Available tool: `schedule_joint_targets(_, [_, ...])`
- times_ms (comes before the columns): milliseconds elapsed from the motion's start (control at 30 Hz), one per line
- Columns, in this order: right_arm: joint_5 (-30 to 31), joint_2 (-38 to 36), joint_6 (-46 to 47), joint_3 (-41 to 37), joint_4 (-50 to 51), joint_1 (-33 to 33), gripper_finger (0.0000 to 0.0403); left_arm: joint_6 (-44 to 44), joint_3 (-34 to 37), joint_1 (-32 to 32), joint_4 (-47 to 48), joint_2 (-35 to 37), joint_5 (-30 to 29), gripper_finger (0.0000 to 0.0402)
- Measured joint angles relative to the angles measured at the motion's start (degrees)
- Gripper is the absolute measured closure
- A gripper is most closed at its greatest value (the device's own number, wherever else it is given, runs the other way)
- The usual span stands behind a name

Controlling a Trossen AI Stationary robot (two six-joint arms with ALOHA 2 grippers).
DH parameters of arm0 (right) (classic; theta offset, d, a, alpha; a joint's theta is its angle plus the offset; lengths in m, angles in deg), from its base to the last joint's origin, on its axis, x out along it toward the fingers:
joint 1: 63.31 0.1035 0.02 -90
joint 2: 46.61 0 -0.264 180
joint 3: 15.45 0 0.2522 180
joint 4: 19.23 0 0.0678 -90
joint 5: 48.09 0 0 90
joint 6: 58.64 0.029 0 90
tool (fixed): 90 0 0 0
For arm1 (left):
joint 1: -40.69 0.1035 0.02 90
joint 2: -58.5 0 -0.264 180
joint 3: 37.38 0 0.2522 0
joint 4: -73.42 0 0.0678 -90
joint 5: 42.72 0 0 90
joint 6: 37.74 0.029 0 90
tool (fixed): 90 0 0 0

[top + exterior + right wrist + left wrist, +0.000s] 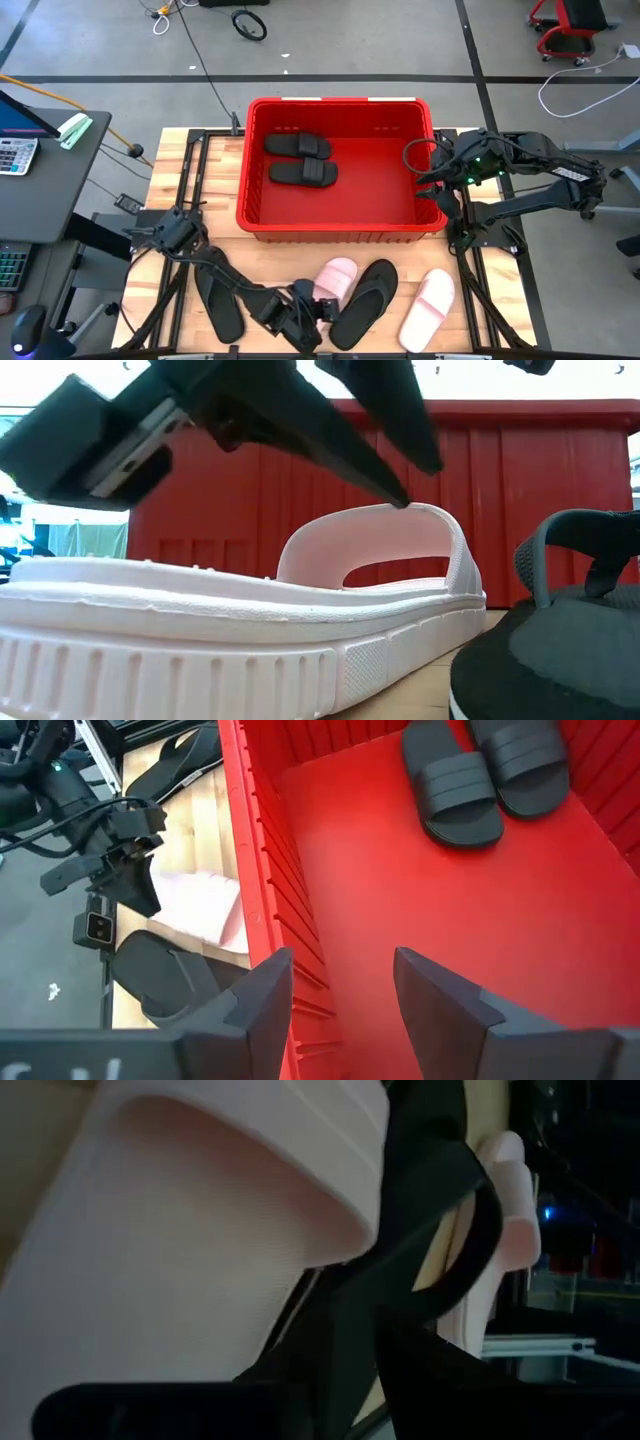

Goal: Pick and place slides into bin
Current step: Put the left pink slide into the red bin

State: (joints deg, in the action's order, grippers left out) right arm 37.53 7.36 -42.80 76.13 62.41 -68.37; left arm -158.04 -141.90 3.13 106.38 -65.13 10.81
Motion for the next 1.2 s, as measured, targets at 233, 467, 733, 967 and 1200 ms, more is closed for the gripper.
schedule_joint_targets(233, [0.0,0.0,-2.5,0.0,0.0,0.0,0.0222,-0.3,0.0,2.1,1.8,0.0,-0.9,0.0322])
schedule_joint_targets(467, [0.0,0.0,-2.6,0.0,0.0,0.0,0.0222,2.3,0.0,5.3,3.7,0.0,-1.5,0.0324])
schedule_joint_targets(733, [0.0,0.0,-2.5,0.0,0.0,0.0,0.0222,3.6,0.0,8.1,3.7,0.0,-1.4,0.0336])
schedule_joint_targets(967, [0.0,0.0,-2.5,0.0,0.0,0.0,0.0222,-1.2,0.0,9.4,-7.0,-2.8,-1.2,0.0348])
schedule_joint_targets(1200, [0.0,0.0,-2.5,0.0,0.0,0.0,0.0222,-2.1,-0.2,10.6,-13.3,-6.1,-1.7,0.0354])
